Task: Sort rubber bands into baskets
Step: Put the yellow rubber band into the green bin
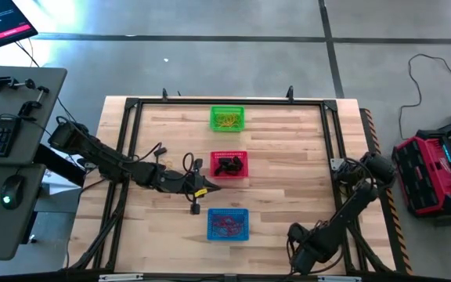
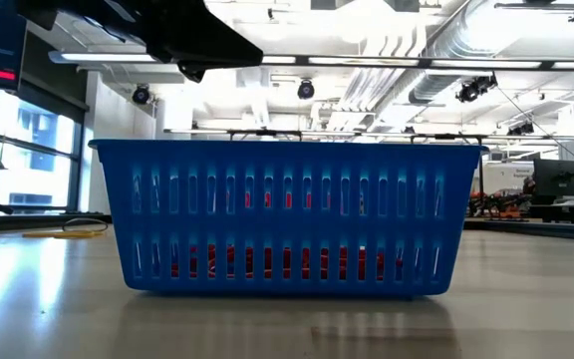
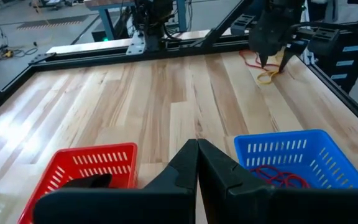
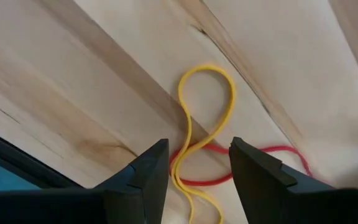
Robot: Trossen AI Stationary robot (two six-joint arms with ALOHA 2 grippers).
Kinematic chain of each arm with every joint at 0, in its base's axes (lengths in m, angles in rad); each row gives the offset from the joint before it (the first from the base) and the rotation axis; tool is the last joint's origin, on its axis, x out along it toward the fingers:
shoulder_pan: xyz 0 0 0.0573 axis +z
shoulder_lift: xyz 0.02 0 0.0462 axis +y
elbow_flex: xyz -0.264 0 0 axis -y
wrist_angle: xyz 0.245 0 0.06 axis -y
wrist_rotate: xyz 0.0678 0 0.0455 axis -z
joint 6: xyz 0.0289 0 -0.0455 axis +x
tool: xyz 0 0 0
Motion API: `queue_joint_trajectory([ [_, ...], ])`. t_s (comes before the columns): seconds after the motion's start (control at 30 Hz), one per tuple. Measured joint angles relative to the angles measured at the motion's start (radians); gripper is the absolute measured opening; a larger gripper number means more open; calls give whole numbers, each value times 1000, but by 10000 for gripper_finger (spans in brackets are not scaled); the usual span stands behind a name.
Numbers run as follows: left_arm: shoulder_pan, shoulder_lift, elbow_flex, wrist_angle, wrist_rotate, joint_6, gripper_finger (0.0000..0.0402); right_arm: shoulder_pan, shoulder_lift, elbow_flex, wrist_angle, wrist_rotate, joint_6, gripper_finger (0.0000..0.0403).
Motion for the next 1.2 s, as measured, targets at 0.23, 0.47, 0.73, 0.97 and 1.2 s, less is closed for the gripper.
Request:
queue_joint_trajectory([
  [0.23,0,0,0,0,4,0,0,1,22,0,1,-2,31,168],
  [0.47,0,0,0,-1,5,-7,0,0,40,-1,2,2,54,203],
  [0.73,0,0,1,-2,5,-8,0,1,40,-1,18,6,29,148],
  [0.97,19,0,-9,28,58,-23,0,2,40,-1,18,17,-35,57],
  [1.2,52,1,-122,251,108,-44,0,4,40,-1,31,59,-100,9],
])
